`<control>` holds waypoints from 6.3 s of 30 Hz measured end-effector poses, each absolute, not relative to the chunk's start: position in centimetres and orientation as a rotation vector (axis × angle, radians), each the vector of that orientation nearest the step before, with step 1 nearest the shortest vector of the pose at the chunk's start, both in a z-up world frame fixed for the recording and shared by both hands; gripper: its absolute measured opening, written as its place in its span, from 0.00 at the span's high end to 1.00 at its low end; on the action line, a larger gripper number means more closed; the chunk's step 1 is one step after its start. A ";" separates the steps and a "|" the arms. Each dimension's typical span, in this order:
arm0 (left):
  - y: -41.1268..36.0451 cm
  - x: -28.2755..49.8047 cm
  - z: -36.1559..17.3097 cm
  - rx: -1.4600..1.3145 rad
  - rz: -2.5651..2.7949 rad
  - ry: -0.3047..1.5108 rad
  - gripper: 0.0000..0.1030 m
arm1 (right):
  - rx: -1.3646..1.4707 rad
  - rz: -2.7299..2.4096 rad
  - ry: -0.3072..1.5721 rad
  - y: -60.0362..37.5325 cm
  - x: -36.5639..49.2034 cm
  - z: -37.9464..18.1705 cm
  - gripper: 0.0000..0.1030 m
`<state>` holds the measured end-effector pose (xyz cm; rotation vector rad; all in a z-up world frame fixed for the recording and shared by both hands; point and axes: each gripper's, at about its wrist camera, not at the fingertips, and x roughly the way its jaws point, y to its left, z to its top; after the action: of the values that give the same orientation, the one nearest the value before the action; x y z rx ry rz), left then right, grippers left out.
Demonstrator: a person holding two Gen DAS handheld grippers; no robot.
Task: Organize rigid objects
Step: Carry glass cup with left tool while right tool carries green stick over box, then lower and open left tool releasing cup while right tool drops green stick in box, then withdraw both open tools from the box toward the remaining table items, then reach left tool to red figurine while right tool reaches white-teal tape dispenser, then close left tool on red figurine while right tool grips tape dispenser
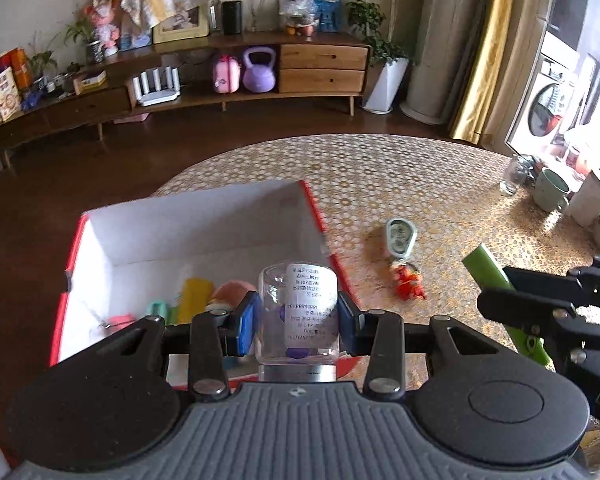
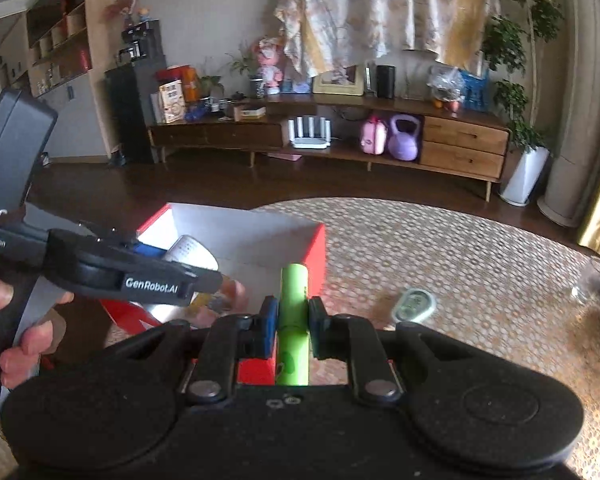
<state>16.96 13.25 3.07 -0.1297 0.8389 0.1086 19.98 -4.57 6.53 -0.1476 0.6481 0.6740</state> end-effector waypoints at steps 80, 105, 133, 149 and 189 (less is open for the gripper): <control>25.0 23.0 -5.7 -0.126 0.290 1.029 0.48 | -0.293 0.755 0.814 6.6 24.4 -1.3 0.43; 16.6 16.3 1.8 -0.073 0.245 0.831 0.30 | -0.084 0.800 0.711 -5.2 19.8 4.1 0.06; 5.4 16.3 0.1 -0.159 0.051 0.725 0.15 | -0.002 0.618 0.671 -18.7 22.3 2.9 0.00; -0.5 21.2 -5.4 -0.118 0.082 0.661 0.15 | -0.059 0.589 0.759 -17.9 31.7 -0.8 0.01; -1.9 29.1 -15.2 -0.081 0.080 0.717 0.47 | -0.309 0.555 1.009 -4.2 42.9 -11.5 0.25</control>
<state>29.06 -1.88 -15.17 -0.0814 0.7167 0.0805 42.94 -4.23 -11.53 -0.3091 1.0094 0.5552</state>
